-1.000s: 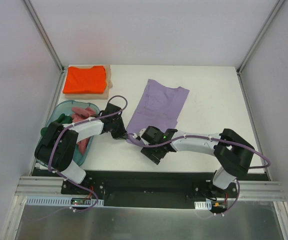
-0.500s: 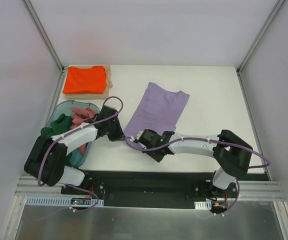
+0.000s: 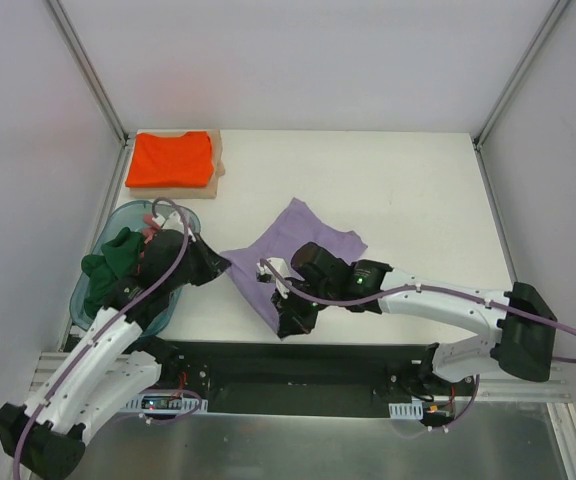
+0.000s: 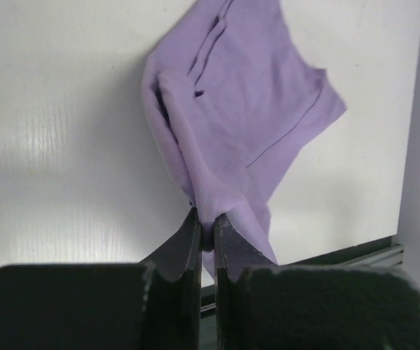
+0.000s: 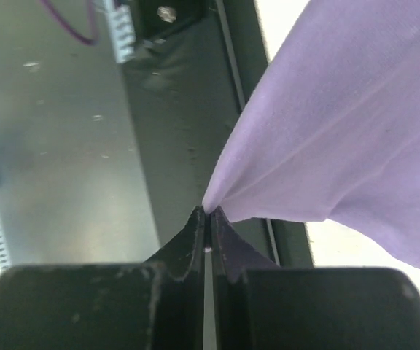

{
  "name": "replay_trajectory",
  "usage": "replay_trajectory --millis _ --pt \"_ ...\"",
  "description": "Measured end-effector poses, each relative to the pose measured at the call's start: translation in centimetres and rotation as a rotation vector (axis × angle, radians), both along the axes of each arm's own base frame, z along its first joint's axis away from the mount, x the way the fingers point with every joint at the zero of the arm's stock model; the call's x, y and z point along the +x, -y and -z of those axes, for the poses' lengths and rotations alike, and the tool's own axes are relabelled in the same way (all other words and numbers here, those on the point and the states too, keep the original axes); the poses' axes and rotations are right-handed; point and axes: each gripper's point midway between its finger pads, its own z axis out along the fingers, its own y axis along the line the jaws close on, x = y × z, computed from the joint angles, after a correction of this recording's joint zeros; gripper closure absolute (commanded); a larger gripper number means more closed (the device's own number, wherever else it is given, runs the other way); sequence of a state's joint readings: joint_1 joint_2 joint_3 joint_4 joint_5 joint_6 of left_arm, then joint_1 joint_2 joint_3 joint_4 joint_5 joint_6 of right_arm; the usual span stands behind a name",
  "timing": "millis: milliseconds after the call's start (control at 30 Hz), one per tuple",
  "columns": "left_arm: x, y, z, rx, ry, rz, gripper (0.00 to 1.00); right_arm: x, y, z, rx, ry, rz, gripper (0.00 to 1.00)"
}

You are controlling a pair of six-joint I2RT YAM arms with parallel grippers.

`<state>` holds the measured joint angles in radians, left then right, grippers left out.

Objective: Fold and stack the t-shirts
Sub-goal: Grab one side of the 2/3 rectangular tshirt with both arms, then fold the long partially folded tshirt into a neat square

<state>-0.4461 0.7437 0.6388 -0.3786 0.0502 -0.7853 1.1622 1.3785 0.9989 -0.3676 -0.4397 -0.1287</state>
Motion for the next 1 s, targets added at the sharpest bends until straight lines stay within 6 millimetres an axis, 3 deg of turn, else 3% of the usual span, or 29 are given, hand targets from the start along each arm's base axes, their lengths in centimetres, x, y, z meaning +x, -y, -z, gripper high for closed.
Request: replay_trajectory --millis 233,433,633,867,1000 --pt "-1.6 -1.6 -2.6 -0.032 0.09 -0.046 1.0 -2.5 -1.7 -3.8 0.168 -0.089 -0.097 0.99" --pt "-1.1 -1.7 -3.1 -0.021 0.074 -0.071 1.0 -2.0 -1.8 -5.0 0.21 -0.076 -0.078 0.99" --pt "1.7 -0.5 -3.6 0.001 0.045 -0.079 1.0 2.7 0.6 -5.0 0.199 -0.013 0.1 0.99" --pt "6.5 1.9 -3.8 0.017 0.035 -0.068 1.0 9.4 4.7 -3.4 0.117 0.075 0.369 0.99" --pt "9.2 3.5 -3.6 0.02 0.017 -0.047 1.0 12.0 6.4 -3.3 0.096 0.121 0.469 0.99"
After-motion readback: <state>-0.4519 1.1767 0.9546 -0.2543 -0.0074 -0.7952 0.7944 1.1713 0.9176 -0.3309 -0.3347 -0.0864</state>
